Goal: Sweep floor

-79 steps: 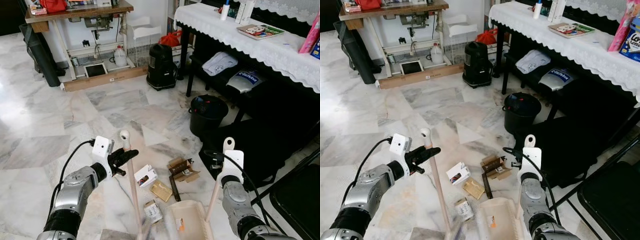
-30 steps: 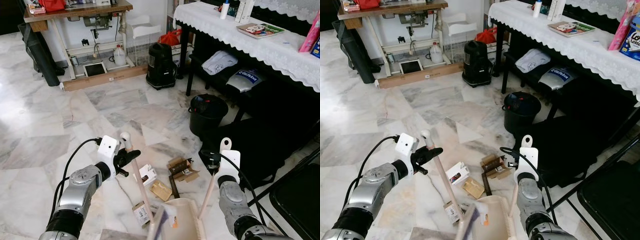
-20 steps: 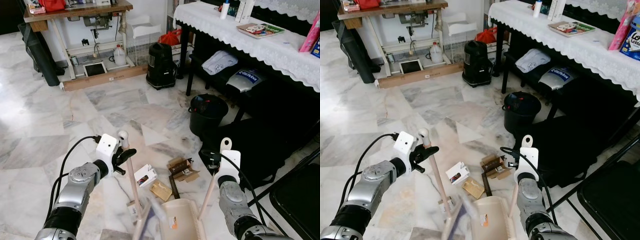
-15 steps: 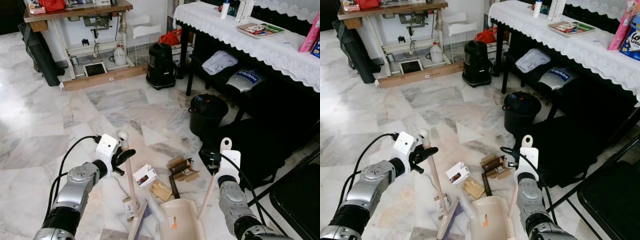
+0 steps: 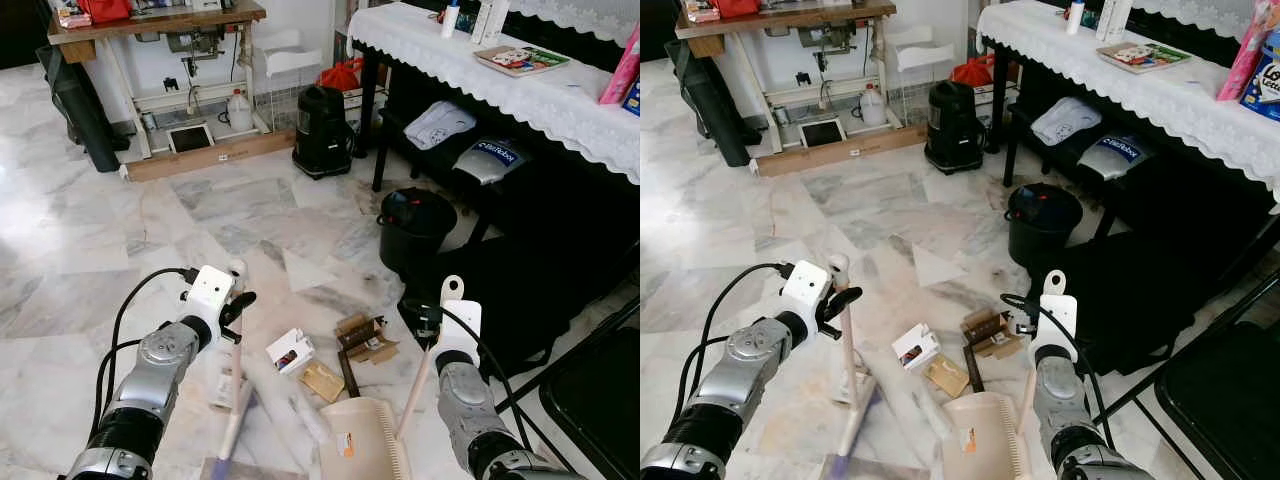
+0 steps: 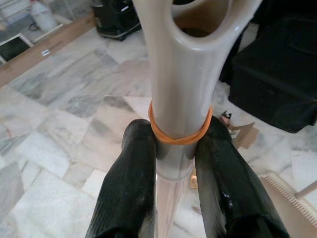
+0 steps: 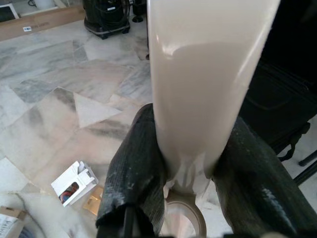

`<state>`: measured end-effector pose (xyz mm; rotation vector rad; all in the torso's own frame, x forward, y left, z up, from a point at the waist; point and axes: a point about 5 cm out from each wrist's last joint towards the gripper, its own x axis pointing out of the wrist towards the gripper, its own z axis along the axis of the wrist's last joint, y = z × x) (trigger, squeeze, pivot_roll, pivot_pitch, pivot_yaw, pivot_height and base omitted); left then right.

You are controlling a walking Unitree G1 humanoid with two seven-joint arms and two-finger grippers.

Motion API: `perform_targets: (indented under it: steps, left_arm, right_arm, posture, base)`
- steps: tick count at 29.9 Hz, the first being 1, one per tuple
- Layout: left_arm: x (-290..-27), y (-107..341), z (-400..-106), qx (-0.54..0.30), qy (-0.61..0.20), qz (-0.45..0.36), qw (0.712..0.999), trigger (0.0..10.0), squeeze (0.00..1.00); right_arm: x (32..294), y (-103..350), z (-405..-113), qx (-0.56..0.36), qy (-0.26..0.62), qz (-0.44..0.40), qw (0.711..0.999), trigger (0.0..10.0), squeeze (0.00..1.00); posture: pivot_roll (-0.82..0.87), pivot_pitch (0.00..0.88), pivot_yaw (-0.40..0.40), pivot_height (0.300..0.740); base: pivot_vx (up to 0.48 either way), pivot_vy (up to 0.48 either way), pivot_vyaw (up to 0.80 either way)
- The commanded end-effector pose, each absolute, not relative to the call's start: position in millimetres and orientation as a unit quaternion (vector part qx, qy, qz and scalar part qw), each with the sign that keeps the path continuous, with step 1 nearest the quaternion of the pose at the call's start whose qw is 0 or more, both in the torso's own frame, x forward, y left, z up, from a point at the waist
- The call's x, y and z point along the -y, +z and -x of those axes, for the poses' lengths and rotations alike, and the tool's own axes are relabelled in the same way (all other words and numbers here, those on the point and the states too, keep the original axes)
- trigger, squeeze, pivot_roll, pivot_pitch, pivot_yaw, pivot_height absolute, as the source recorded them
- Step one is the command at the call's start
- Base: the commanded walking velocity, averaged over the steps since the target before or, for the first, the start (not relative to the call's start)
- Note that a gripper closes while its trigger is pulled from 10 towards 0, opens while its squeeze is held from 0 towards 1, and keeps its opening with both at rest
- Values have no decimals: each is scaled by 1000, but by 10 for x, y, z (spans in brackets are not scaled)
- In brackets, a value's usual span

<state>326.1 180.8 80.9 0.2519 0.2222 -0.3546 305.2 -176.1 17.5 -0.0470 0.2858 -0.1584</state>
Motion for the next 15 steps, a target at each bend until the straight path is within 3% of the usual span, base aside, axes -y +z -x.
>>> perform_targets:
  steps: [1, 10, 15]
  left_arm:
    - [-1772, 866, -3303, -85, -166, -105, 977, 10000, 0]
    - [-1780, 875, -3316, -41, -117, 14, 992, 10000, 0]
    - [-1749, 841, -3299, -47, -132, 28, 990, 10000, 0]
  right_arm:
    - [1753, 239, -3106, -130, -81, 20, 988, 10000, 0]
    - [1745, 239, -3109, -131, -77, 22, 988, 10000, 0]
    - [1748, 248, -3117, -130, -78, 21, 988, 10000, 0]
  posture:
    - [112, 0, 5, 740]
    - [117, 0, -3, 740]
    - [112, 0, 1, 740]
  base:
    - [0, 0, 0]
    - [0, 0, 0]
    - [0, 0, 0]
